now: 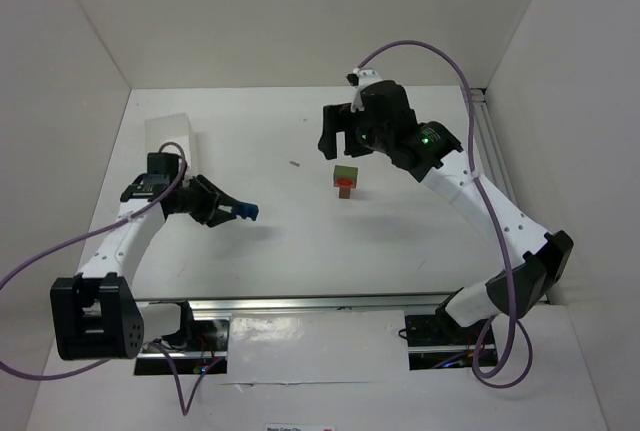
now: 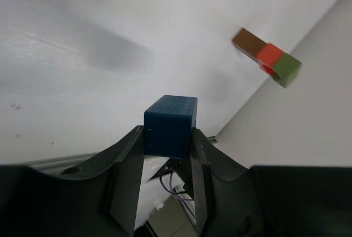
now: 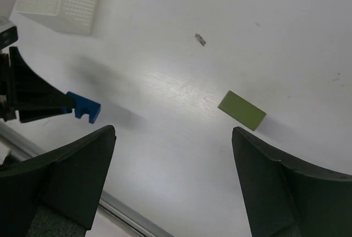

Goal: Build the wood block tower

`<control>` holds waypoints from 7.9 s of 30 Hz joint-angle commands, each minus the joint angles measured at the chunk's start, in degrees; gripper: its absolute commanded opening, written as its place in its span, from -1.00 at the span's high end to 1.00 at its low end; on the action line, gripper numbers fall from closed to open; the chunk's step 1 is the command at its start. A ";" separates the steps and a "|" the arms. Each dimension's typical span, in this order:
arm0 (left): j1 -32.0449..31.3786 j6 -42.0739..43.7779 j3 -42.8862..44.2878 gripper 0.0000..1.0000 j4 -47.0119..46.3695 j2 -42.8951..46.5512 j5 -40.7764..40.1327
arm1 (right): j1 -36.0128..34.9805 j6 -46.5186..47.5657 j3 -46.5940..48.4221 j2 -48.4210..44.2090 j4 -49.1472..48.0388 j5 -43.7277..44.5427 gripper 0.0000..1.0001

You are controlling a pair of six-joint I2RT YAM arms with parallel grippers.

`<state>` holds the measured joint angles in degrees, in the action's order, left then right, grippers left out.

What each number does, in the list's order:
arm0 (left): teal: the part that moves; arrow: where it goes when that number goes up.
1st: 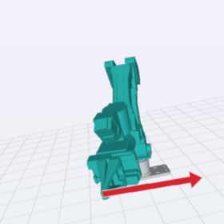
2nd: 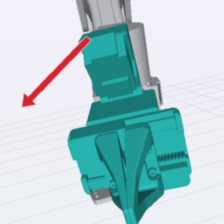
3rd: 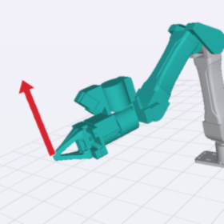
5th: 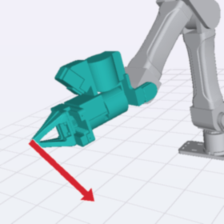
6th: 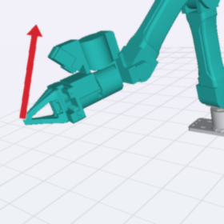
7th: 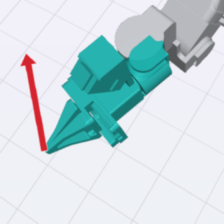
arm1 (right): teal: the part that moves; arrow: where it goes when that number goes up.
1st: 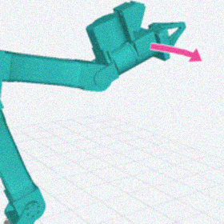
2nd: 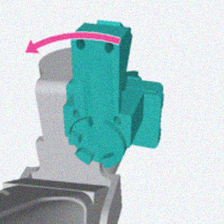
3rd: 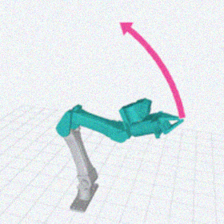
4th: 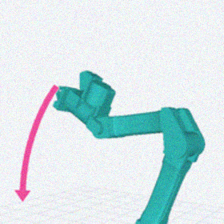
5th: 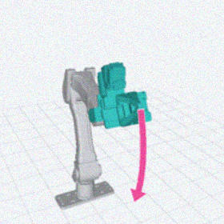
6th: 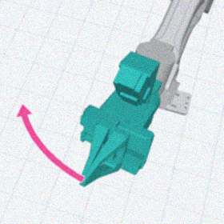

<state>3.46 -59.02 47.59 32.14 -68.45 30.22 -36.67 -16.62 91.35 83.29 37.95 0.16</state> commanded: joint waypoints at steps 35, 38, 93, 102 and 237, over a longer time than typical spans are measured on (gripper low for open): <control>-10.32 1.63 15.07 -0.85 7.32 -32.45 2.22 | -5.70 -4.21 -4.52 0.21 5.46 17.32 -0.94; -10.93 2.95 15.68 -1.00 7.32 -29.39 1.51 | -7.54 -7.80 -3.99 -0.31 5.46 19.43 -0.94; 0.67 21.93 25.80 -1.00 19.54 8.06 -21.26 | -30.40 -58.97 16.31 45.83 14.43 36.57 -0.92; 0.67 22.46 25.18 -1.00 19.01 8.06 -21.25 | -29.87 -56.59 17.02 47.06 12.76 36.05 -0.76; 1.19 20.26 21.49 -0.98 15.85 8.06 -22.48 | 1.77 -15.55 10.69 24.20 14.96 19.44 -0.41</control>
<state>4.32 -38.15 69.23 49.30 -61.23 7.31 -35.20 -32.91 101.51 106.56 55.20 19.99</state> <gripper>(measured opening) 0.990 0.716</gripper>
